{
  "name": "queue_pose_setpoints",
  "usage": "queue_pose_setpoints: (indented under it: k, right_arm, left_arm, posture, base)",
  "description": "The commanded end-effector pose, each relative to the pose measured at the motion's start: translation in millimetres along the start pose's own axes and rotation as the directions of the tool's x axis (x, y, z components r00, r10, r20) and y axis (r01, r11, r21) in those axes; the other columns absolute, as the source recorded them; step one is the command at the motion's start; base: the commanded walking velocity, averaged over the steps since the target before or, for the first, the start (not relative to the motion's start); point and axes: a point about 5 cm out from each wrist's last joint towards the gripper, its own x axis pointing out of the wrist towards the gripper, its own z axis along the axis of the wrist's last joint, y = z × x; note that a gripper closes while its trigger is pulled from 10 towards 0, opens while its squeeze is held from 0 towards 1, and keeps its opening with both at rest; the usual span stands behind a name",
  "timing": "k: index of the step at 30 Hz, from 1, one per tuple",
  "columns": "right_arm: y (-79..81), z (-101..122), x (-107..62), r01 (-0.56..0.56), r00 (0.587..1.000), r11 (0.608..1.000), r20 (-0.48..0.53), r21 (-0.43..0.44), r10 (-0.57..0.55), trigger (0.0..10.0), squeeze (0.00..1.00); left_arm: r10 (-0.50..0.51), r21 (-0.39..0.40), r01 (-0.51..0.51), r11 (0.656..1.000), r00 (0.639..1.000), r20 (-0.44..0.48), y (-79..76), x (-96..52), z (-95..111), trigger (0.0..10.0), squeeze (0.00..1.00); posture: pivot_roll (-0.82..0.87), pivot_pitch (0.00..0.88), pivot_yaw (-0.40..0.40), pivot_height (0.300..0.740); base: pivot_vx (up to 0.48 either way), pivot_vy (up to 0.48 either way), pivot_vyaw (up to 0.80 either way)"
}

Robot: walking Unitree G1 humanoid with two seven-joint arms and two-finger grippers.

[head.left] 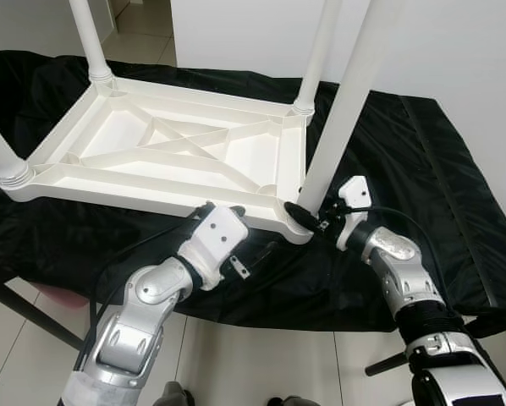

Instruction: Building children table

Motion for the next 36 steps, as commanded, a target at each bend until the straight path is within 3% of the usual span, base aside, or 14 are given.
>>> queue_pose_setpoints:
  k: [1, 9, 13, 14, 15, 22, 24, 25, 33, 34, 36]
  right_arm:
    - [-1.9, -13, -5.8, 0.121, 0.991, 0.993, -0.067, 0.017, -0.12, 10.0, 0.0]
    - [5.3, -13, -9.9, 0.326, 0.945, 0.943, -0.049, 0.065, -0.323, 10.0, 0.0]
    - [22.6, -17, -13.5, 0.516, 0.856, 0.852, -0.073, 0.084, -0.512, 10.0, 0.0]
    - [22.6, -17, -13.5, 0.516, 0.856, 0.852, -0.073, 0.084, -0.512, 10.0, 0.0]
    - [27.8, -19, -13.8, 0.585, 0.811, 0.807, -0.09, 0.082, -0.578, 10.0, 0.0]
    - [40.6, -16, -7.7, 0.648, 0.761, 0.754, -0.08, 0.108, -0.643, 10.0, 0.0]
    - [43.6, -14, -5.2, 0.642, 0.767, 0.758, -0.075, 0.12, -0.638, 10.0, 0.0]
    - [46.2, -11, -3.2, 0.631, 0.775, 0.763, -0.059, 0.142, -0.629, 10.0, 1.0]
    - [44.6, -5, -2.3, 0.625, 0.778, 0.769, -0.032, 0.137, -0.627, 10.0, 1.0]
    - [37.8, -4, -2.7, 0.622, 0.781, 0.774, -0.023, 0.117, -0.624, 10.0, 0.0]
    - [35.6, -5, -3.0, 0.618, 0.785, 0.778, -0.022, 0.112, -0.62, 10.0, 0.0]
  left_arm:
    - [0.059, 0.003, -0.059, 0.998, 0.998, 0.0, 3.2, 3.3, 0, 10.0, 0.0]
    - [0.062, 0.007, -0.062, 0.998, 0.998, 0.01, 5.0, 7.8, -1, 10.0, 0.0]
    - [0.055, 0.005, -0.055, 0.998, 0.998, 0.013, 3.8, 9.4, -3, 10.0, 0.0]
    - [0.055, 0.005, -0.055, 0.998, 0.998, 0.013, 3.8, 9.4, -3, 10.0, 0.0]
    - [0.051, 0.007, -0.051, 0.999, 0.999, 0.013, 3.8, 9.8, -3, 10.0, 0.0]
    - [0.048, 0.01, -0.049, 0.999, 0.999, 0.015, 4.8, 9.9, -4, 10.0, 0.0]
    - [0.048, 0.01, -0.048, 0.999, 0.999, 0.015, 5.1, 9.9, -4, 10.0, 0.0]
    - [0.047, 0.012, -0.047, 0.999, 0.999, 0.016, 5.4, 10.4, -4, 10.0, 0.0]
    - [0.046, 0.015, -0.047, 0.999, 0.999, 0.02, 6.3, 11.7, -4, 10.0, 0.0]
    - [0.052, 0.016, -0.053, 0.998, 0.998, 0.025, 8.7, 13.2, -4, 10.0, 0.0]
    - [0.055, 0.016, -0.056, 0.998, 0.998, 0.027, 9.6, 13.5, -4, 10.0, 0.0]
  posture:
    - [-0.05, 0.079, -0.049, 0.74]
    - [-0.07, 0.053, -0.053, 0.74]
    - [-0.07, 0.029, -0.05, 0.74]
    - [-0.07, 0.029, -0.05, 0.74]
    - [-0.07, 0.02, -0.049, 0.74]
    - [-0.07, 0.0, -0.041, 0.74]
    - [-0.07, 0.0, -0.041, 0.74]
    - [-0.07, 0.0, -0.035, 0.74]
    - [-0.07, 0.0, -0.027, 0.74]
    - [-0.07, 0.0, -0.015, 0.74]
    - [-0.07, 0.0, -0.011, 0.74]
  base:
    - [0.0, 0.0, 0.0]
    - [0.0, 0.0, 0.0]
    - [0.0, 0.0, 0.0]
    - [0.0, 0.0, 0.0]
    - [0.0, 0.0, 0.0]
    - [0.0, 0.0, 0.0]
    - [0.0, 0.0, 0.0]
    - [0.0, 0.0, 0.0]
    - [0.0, 0.0, 0.0]
    - [0.0, 0.0, 0.0]
    - [0.0, 0.0, 0.0]
